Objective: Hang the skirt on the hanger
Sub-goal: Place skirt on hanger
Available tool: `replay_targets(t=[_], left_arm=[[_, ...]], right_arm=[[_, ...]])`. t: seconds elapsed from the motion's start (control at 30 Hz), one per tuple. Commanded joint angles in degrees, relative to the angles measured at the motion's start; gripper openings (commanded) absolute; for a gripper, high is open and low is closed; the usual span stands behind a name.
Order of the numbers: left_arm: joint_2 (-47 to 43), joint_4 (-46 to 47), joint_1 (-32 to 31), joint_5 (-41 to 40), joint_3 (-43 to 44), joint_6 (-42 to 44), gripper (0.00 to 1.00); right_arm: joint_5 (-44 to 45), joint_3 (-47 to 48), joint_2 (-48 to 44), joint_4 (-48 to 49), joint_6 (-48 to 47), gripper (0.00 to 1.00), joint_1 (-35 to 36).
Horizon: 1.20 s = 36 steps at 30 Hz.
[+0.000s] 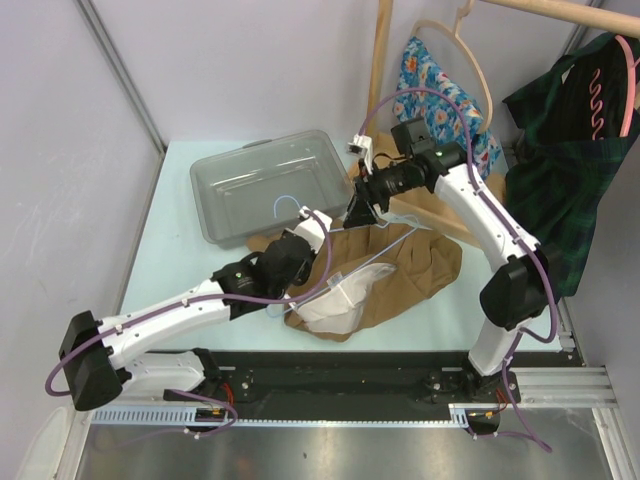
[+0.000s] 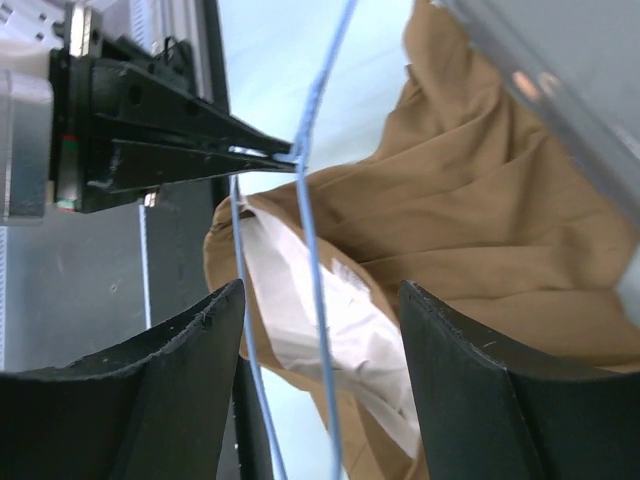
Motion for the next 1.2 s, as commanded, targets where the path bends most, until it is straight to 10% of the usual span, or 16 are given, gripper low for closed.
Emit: replay_targets(t=[0.0,0.33,0.57,0.73,1.17], left_arm=[[-0.41,2.8,-0.26,0.91,0.85,1.7,0.0],[-2.51,4.21,-0.26,3.8,0.41,1.44,0.0],[-4.8,4.39,-0.18,4.95,-0.73,-0.57,0.02],[-6.29,3.07,1.05,8.19,-1.25,-7.58,0.5],[-18.51,24.58,22.23,61.49,-17.6,-25.09,0.58]], right_arm=[[-1.71,1.61,0.76,-4.78,-2.54,0.67,2.88],[0.49,0.74,2.96,-5.49,-2.9,0.63,6.41],[1.45,-0.75,2.35,-3.39,-1.58,0.0,6.93],[2.33,-3.92,1.12,-1.89,-1.14,0.0,7.02],[-2.5,-11.75,-6.62,5.14,0.36,0.0,4.65]])
